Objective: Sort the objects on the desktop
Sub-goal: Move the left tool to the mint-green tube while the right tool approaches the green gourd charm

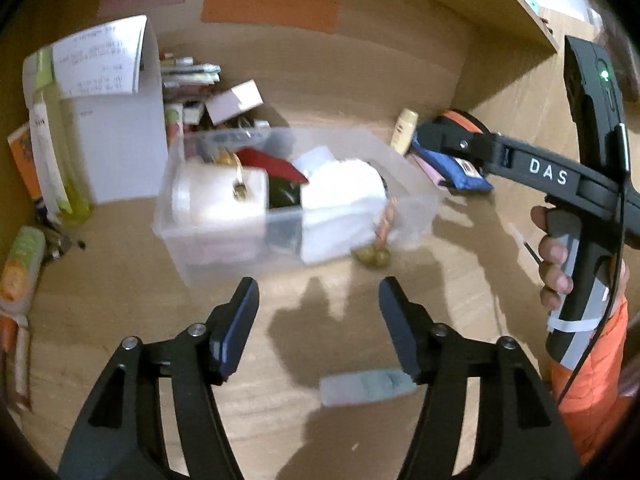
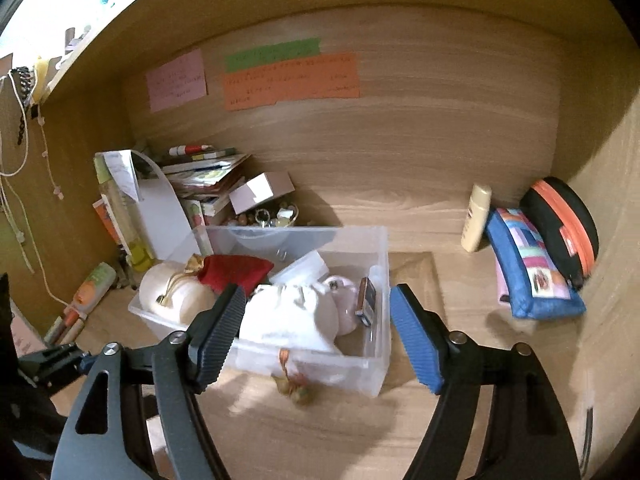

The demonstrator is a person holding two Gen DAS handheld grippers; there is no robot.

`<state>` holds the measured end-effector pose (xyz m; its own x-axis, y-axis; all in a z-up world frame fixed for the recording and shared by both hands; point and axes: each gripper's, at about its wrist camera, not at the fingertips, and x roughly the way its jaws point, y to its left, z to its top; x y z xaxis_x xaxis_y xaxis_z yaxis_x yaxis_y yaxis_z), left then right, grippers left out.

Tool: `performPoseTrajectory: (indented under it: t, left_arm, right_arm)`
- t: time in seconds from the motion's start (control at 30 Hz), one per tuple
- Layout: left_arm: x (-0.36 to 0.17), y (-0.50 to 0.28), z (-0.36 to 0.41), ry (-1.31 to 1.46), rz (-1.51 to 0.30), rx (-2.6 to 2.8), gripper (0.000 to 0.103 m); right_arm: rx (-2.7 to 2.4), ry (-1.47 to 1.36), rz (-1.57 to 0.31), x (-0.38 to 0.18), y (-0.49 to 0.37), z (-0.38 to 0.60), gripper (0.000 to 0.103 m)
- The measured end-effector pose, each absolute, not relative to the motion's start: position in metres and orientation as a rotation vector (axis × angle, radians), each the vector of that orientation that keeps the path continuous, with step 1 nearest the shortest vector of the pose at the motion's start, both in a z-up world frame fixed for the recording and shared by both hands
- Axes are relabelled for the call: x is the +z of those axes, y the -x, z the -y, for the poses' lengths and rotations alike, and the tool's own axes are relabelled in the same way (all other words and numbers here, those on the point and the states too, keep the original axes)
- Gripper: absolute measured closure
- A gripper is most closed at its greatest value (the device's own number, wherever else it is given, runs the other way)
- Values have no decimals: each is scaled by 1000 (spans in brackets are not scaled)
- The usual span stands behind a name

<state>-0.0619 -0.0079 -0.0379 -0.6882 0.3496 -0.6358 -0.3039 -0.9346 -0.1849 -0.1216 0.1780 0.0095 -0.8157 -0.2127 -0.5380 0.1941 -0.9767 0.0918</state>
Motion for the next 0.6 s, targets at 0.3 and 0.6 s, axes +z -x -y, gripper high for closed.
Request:
performPoseTrajectory:
  t: [0.3,0.6]
  left_arm:
    - [-62,35,-15,1062,49,2520,31]
    - [-87,31,-29,1158,24,2481,30]
  right_arm:
    - [-2755,-974,102,-27,105,-184,31]
    - [-2713,-1105,151,-59,103,-194,31]
